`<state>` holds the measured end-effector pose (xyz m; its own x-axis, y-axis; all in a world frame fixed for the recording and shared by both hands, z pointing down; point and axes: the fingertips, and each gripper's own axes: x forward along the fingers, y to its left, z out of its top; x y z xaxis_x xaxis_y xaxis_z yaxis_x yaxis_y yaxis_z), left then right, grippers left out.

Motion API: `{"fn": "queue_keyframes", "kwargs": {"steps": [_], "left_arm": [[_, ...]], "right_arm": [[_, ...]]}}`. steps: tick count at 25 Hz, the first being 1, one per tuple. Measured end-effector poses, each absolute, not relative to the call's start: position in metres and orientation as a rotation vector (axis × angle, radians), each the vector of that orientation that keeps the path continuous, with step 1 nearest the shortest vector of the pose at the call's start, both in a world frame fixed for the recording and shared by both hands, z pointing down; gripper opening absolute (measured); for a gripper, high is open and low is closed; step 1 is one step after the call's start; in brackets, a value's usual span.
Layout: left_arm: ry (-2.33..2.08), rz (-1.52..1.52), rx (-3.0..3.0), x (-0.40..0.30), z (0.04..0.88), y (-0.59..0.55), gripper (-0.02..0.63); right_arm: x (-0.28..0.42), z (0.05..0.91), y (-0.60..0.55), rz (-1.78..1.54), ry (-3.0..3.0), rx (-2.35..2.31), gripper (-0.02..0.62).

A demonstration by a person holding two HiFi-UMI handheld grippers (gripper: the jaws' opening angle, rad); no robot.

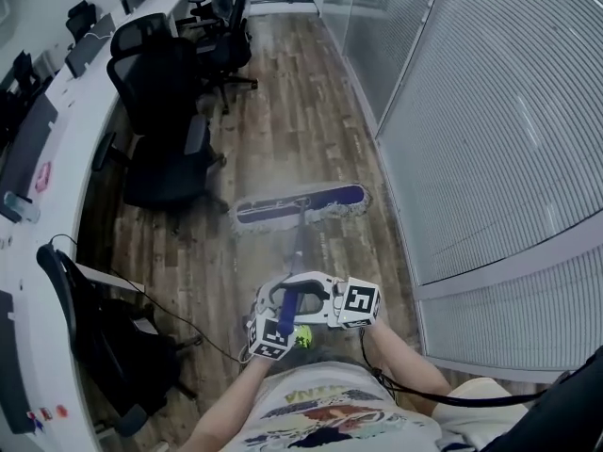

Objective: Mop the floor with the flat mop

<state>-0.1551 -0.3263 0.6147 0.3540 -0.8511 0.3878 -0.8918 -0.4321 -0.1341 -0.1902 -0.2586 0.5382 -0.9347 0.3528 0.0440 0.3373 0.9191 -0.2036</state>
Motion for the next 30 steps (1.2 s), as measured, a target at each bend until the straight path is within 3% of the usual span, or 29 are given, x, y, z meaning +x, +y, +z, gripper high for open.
{"fn": "queue_keyframes", "kwargs": {"steps": [16,30], "left_arm": [[-1.57,0.66,2.534,-0.21,0.615,-0.572,0.11],[-1.456,0.666,2.599,-0.313,0.608,-0.804,0.11]], "right_arm": [[-0.245,0.534,-0.507,0.295,-3.067,-0.457,0.259],[-0.353,0.524,-0.743,0.3,-3.096,-0.317,0.259]]}}
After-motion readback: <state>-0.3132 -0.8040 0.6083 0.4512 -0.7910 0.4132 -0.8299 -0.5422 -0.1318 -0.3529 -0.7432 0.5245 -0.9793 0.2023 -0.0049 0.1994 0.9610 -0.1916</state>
